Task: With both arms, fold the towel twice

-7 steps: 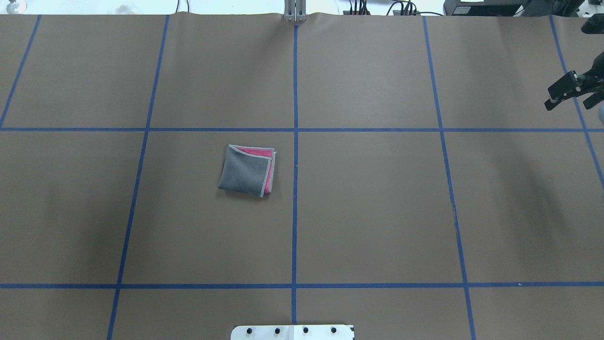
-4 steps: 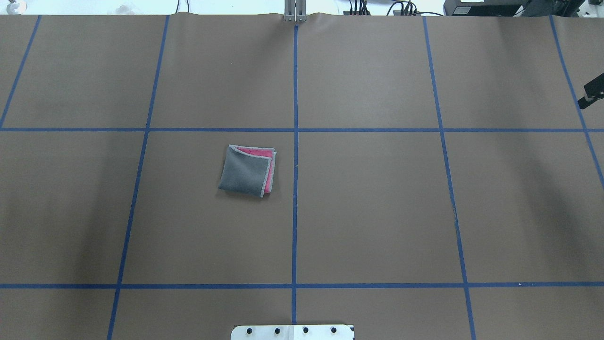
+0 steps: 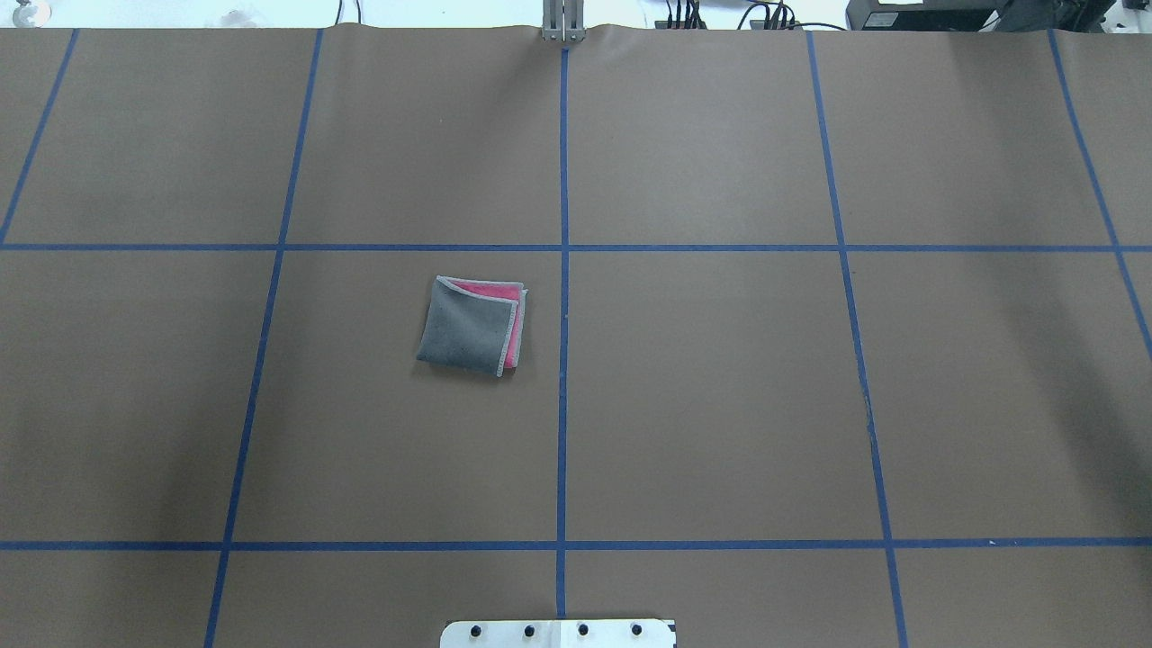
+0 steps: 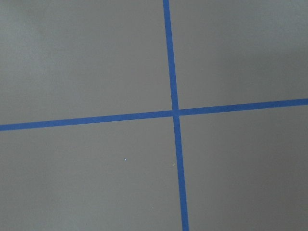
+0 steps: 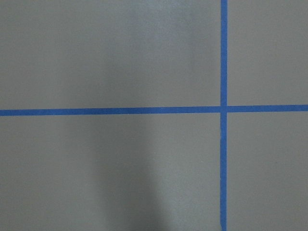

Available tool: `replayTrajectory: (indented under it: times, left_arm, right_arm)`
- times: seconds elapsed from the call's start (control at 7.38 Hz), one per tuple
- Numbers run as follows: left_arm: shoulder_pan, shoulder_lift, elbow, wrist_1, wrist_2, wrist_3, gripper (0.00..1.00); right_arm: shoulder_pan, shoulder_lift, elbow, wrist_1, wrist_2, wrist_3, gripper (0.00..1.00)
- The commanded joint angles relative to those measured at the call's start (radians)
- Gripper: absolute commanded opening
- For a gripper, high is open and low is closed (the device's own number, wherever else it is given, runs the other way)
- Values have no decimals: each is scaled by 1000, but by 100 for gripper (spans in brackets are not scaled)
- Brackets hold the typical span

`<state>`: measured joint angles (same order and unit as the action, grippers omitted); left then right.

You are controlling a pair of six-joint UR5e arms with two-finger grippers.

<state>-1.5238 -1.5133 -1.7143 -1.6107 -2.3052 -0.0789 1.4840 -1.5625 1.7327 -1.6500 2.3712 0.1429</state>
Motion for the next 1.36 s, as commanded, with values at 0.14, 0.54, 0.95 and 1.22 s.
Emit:
replayTrajectory:
  times: [0.14, 0.54, 0.95, 1.22]
  left_arm:
    - [4, 13, -15, 52, 0, 7, 100]
    - [4, 13, -15, 54, -2, 5, 100]
    - [4, 1, -13, 57, 0, 5, 100]
    - [4, -2, -13, 57, 0, 5, 100]
  right_arm:
    - [57, -57, -4, -2, -12, -128, 100]
    - [102, -83, -24, -4, -15, -177, 100]
    - [125, -105, -22, -2, -12, -238, 100]
    - [125, -108, -22, -2, -6, -236, 100]
